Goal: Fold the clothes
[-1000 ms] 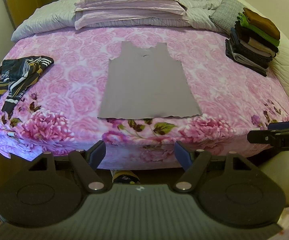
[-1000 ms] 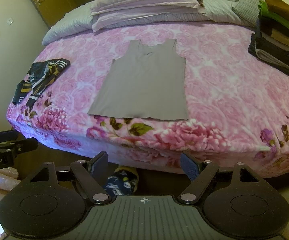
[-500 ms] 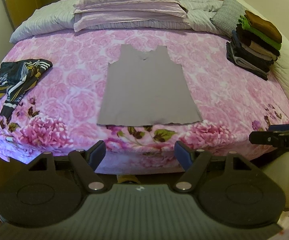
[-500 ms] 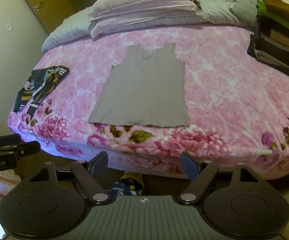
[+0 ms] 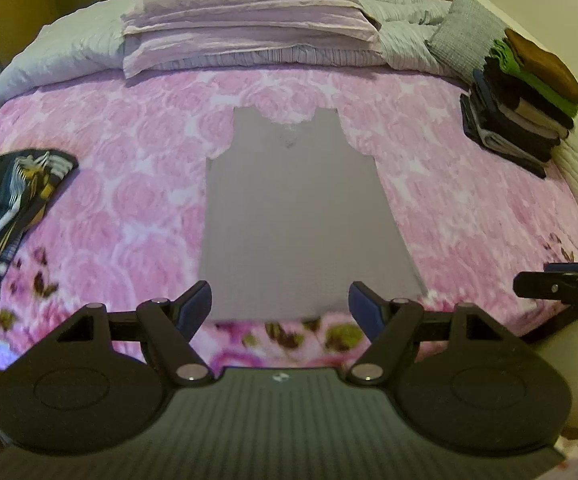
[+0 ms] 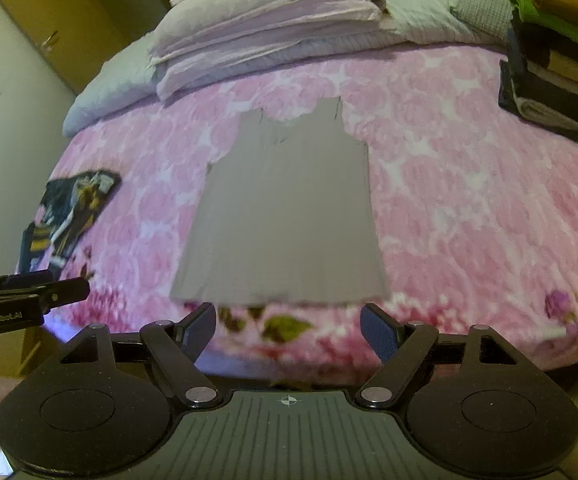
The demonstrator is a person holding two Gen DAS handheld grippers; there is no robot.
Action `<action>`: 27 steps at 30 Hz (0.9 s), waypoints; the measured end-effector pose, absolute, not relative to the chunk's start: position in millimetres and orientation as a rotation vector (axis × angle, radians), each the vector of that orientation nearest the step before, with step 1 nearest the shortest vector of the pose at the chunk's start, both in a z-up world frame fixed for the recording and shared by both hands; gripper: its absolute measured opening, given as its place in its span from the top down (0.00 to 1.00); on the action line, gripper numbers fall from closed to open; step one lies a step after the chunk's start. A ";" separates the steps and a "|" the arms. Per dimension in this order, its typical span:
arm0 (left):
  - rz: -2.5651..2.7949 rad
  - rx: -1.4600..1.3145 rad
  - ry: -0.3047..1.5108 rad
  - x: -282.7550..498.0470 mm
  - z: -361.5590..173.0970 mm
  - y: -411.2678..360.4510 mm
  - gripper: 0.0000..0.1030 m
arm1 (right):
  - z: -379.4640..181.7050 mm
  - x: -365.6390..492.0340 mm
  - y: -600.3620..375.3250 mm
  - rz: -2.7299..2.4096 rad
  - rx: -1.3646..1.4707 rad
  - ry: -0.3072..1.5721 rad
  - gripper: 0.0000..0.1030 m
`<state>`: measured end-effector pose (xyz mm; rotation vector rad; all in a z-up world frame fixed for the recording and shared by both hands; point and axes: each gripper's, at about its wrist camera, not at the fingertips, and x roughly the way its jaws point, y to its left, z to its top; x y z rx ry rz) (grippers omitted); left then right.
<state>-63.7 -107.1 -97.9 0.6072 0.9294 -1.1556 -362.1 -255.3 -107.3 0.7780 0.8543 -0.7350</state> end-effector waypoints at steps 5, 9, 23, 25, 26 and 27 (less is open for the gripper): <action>-1.163 0.641 0.909 -8.6 -99.9 -159.2 0.30 | -106.1 -335.5 -299.4 -0.804 0.826 0.797 0.26; -1.195 0.670 0.894 32.8 -103.4 -200.7 0.30 | -105.6 -320.3 -330.4 -0.857 0.861 0.755 0.26; -1.300 0.742 0.917 116.9 -186.6 -302.8 0.30 | -180.0 -263.0 -415.3 -0.845 0.849 0.827 0.26; -1.309 0.748 0.919 125.3 -202.5 -319.2 0.30 | -193.7 -252.5 -432.1 -0.813 0.810 0.841 0.27; -1.319 0.744 0.920 129.5 -210.3 -326.9 0.30 | -202.5 -246.2 -444.2 -0.797 0.785 0.854 0.28; -1.325 0.744 0.921 134.2 -220.1 -337.1 0.31 | -210.2 -241.8 -452.0 -0.783 0.765 0.857 0.29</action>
